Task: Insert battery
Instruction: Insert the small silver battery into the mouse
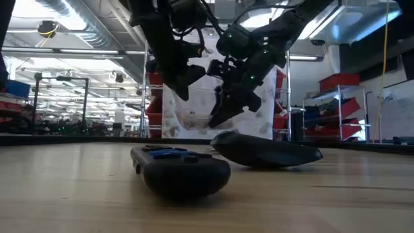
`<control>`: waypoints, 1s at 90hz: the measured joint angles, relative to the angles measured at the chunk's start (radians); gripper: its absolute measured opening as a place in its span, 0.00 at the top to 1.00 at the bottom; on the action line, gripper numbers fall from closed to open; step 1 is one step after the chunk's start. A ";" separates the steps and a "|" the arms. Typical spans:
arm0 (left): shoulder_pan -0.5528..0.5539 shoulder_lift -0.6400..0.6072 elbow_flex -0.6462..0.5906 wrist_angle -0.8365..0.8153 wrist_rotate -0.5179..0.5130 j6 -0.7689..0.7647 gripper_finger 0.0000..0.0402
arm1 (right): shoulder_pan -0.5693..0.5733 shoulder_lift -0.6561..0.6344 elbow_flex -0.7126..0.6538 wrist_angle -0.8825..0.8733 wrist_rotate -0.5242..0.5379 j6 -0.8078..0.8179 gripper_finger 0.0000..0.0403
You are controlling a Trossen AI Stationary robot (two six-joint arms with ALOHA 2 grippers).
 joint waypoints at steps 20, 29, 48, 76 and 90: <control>0.066 0.010 0.000 -0.049 0.106 -0.132 0.98 | -0.006 -0.023 0.138 -0.198 -0.050 -0.014 0.75; 0.100 0.030 -0.002 -0.087 0.149 -0.164 0.98 | -0.004 -0.042 0.208 -0.246 -0.092 -0.042 0.74; 0.166 0.056 -0.002 -0.139 0.271 -0.216 0.98 | -0.012 -0.075 0.239 -0.374 -0.106 -0.058 0.73; 0.195 0.059 -0.002 -0.150 0.318 -0.238 0.88 | -0.159 -0.166 0.241 -0.656 -0.279 -0.032 0.73; 0.213 0.059 -0.002 -0.170 0.344 -0.242 0.74 | -0.224 -0.206 0.179 -0.740 -0.362 -0.036 0.73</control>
